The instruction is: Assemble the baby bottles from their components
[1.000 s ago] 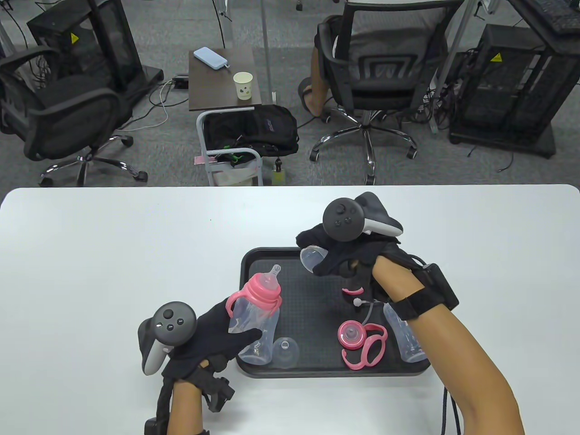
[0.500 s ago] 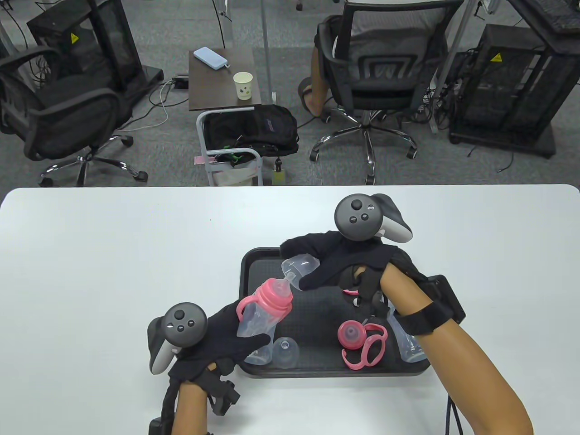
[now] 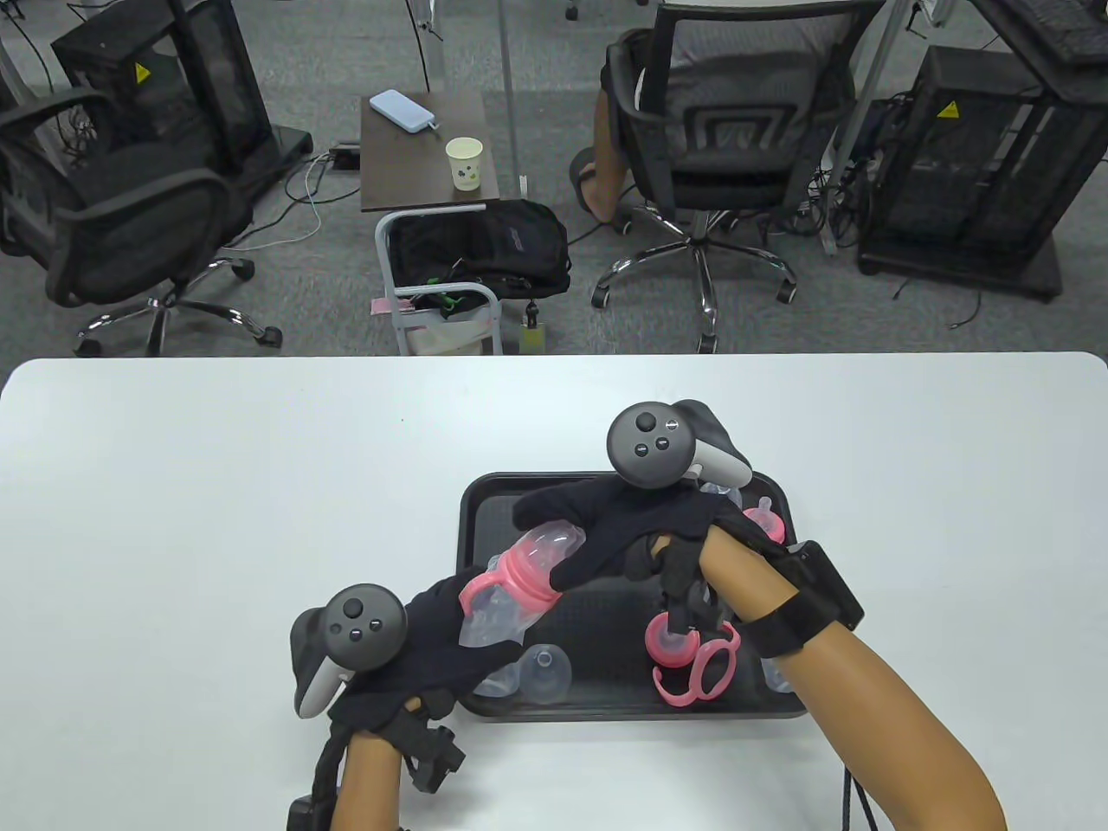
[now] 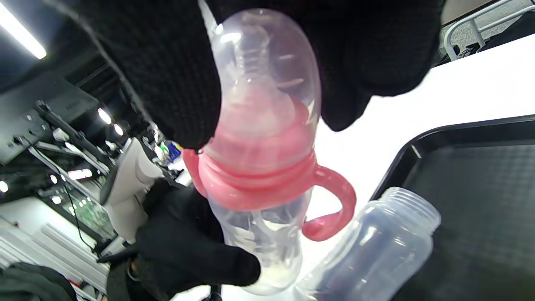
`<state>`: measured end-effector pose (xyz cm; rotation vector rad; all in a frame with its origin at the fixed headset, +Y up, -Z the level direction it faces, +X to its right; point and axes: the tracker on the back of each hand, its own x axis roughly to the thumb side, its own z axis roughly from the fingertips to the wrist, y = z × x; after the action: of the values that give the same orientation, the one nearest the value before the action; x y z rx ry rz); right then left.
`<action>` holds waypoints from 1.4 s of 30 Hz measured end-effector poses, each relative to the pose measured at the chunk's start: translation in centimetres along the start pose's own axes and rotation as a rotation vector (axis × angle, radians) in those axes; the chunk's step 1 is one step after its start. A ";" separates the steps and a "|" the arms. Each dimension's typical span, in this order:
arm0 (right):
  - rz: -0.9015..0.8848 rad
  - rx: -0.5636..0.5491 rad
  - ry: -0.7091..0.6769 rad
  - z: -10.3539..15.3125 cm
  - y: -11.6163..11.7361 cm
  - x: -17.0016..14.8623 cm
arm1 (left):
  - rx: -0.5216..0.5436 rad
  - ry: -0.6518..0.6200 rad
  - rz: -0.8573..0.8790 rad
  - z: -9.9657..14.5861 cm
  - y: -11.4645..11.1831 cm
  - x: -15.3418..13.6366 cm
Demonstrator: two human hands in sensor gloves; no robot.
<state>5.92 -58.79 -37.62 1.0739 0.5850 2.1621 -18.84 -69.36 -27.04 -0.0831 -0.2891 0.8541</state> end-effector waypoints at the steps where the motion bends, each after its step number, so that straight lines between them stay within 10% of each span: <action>1: 0.010 0.000 0.011 0.1 0.1 0.1 | 0.021 -0.002 0.014 0.0 0.0 0.0; 23: 0.163 0.100 0.133 0.8 0.4 1.9 | 0.307 -0.060 -0.105 1.1 -1.0 2.6; 42: 0.165 -0.217 0.050 3.1 1.5 -0.2 | 0.339 -0.022 -0.092 0.7 -1.0 1.4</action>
<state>8.01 -59.67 -35.03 0.9820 0.2821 2.3382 -17.43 -68.94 -25.85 0.2541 -0.1637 0.8024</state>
